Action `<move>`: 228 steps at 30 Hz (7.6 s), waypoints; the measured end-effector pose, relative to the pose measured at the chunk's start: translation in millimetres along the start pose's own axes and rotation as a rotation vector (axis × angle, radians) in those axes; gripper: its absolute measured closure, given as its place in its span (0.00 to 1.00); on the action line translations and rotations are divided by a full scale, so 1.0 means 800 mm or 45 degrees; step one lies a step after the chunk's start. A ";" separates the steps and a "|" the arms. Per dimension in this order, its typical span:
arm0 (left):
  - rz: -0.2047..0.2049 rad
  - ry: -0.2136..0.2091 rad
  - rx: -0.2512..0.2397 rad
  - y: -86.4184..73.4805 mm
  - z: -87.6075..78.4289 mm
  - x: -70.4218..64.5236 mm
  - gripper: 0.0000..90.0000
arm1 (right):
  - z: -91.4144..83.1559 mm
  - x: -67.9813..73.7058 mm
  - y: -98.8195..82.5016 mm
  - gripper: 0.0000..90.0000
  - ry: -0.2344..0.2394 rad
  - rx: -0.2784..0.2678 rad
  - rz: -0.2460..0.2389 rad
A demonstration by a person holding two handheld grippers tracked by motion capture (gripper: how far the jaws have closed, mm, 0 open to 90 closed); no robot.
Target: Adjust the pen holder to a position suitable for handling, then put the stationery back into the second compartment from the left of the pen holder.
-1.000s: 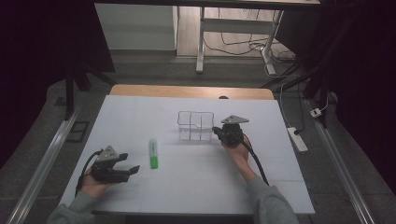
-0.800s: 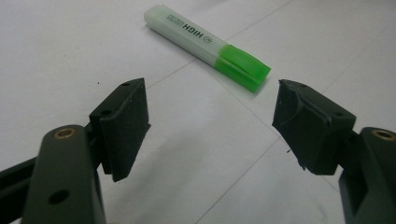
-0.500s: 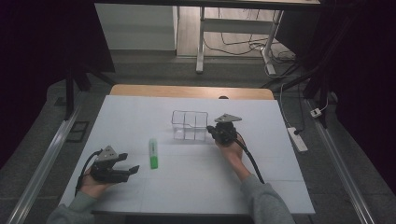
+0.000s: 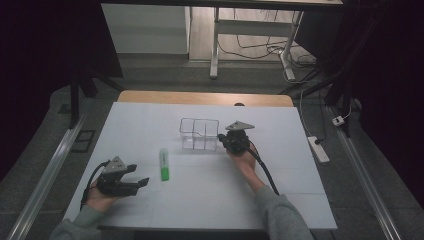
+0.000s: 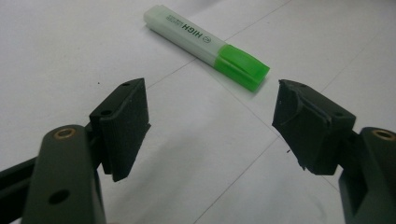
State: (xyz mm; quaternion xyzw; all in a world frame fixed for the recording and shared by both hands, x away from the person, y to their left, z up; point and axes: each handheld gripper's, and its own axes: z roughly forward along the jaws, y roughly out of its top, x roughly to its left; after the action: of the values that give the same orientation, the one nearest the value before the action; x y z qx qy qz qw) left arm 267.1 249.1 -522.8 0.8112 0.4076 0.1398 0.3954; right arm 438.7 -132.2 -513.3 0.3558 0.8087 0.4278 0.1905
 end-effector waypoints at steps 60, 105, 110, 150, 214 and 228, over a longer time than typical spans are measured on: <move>-0.030 -0.002 0.010 -0.001 0.002 0.006 0.30 | -0.186 -0.036 -0.088 0.49 0.012 -0.091 -0.040; -0.131 0.145 0.133 0.091 0.023 -0.030 0.32 | -0.221 -0.040 -0.118 0.42 -0.049 -0.085 -0.050; -0.155 0.170 0.165 0.095 0.035 -0.031 0.32 | -0.222 -0.043 -0.119 0.42 -0.049 -0.088 -0.036; -0.152 0.301 0.452 0.086 0.109 -0.054 0.37 | -0.215 -0.040 -0.120 0.40 -0.053 -0.050 -0.086; 0.188 -0.138 0.222 0.102 0.025 -0.041 0.74 | -0.210 -0.012 -0.109 0.40 0.054 -0.101 -0.151; 0.344 -0.257 0.296 0.119 0.062 -0.070 0.74 | -0.186 0.029 -0.081 0.40 0.216 -0.037 -0.286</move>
State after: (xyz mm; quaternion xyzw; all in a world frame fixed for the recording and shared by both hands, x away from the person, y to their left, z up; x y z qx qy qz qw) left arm 312.0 145.7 -477.6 0.9086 0.2669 0.0614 0.3155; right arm 305.0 -222.4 -483.9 0.2228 0.8505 0.4439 0.1735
